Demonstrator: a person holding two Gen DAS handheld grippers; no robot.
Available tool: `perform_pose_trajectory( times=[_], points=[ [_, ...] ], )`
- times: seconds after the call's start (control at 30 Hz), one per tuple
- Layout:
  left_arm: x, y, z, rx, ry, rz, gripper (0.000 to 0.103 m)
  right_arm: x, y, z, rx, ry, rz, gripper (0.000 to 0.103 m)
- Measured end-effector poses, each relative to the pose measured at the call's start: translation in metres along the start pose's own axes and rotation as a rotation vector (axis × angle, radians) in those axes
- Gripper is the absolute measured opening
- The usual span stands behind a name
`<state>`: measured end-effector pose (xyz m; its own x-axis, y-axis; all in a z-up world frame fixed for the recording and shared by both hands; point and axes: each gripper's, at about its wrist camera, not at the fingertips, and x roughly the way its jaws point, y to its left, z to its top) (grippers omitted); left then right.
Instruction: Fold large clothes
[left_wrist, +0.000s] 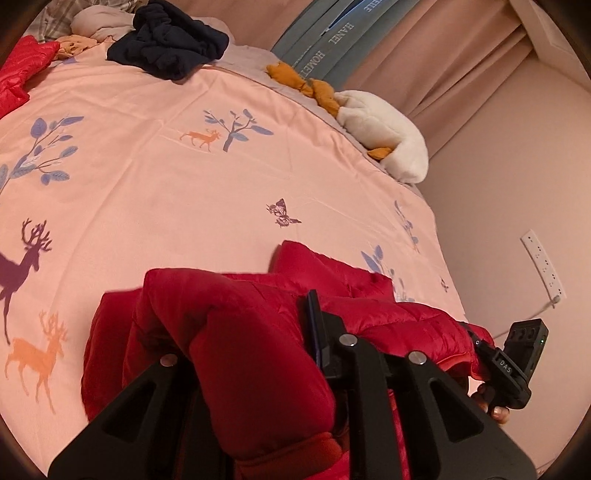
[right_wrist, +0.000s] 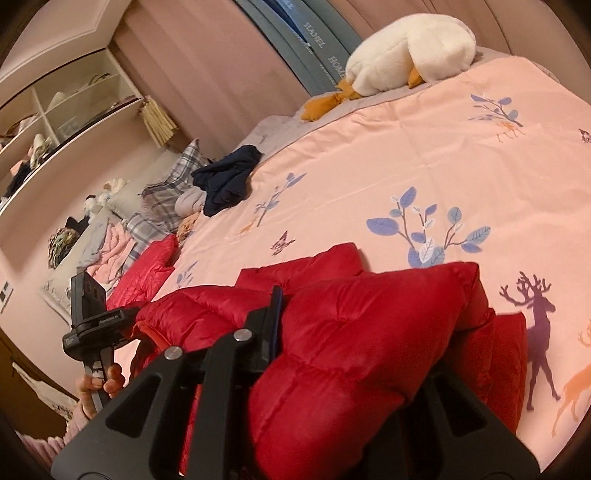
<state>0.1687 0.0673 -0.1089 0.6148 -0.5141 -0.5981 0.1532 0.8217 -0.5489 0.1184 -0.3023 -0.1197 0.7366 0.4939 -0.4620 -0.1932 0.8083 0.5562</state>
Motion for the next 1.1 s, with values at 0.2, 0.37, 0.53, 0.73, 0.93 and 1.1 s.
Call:
perform_pose_trajectory(
  times=[0.2, 0.37, 0.53, 0.73, 0.93, 1.1],
  points=[
    [0.024, 0.003, 0.011, -0.012, 0.027, 0.044, 0.017, 0.022, -0.011, 0.011, 0.036, 0.033, -0.036, 0.016],
    [0.04, 0.003, 0.012, 0.016, 0.043, 0.101, 0.018, 0.038, -0.023, 0.014, 0.067, 0.069, -0.062, 0.016],
    [0.049, 0.004, 0.013, 0.033, 0.06, 0.131, 0.018, 0.048, -0.029, 0.014, 0.082, 0.089, -0.075, 0.016],
    [0.056, 0.005, 0.013, 0.041, 0.071, 0.153, 0.018, 0.059, -0.037, 0.015, 0.11, 0.113, -0.079, 0.016],
    [0.059, 0.006, 0.013, 0.05, 0.074, 0.163, 0.018, 0.062, -0.037, 0.014, 0.115, 0.122, -0.085, 0.016],
    [0.06, 0.005, 0.011, 0.061, 0.076, 0.172, 0.018, 0.061, -0.036, 0.013, 0.116, 0.124, -0.09, 0.016]
  ],
)
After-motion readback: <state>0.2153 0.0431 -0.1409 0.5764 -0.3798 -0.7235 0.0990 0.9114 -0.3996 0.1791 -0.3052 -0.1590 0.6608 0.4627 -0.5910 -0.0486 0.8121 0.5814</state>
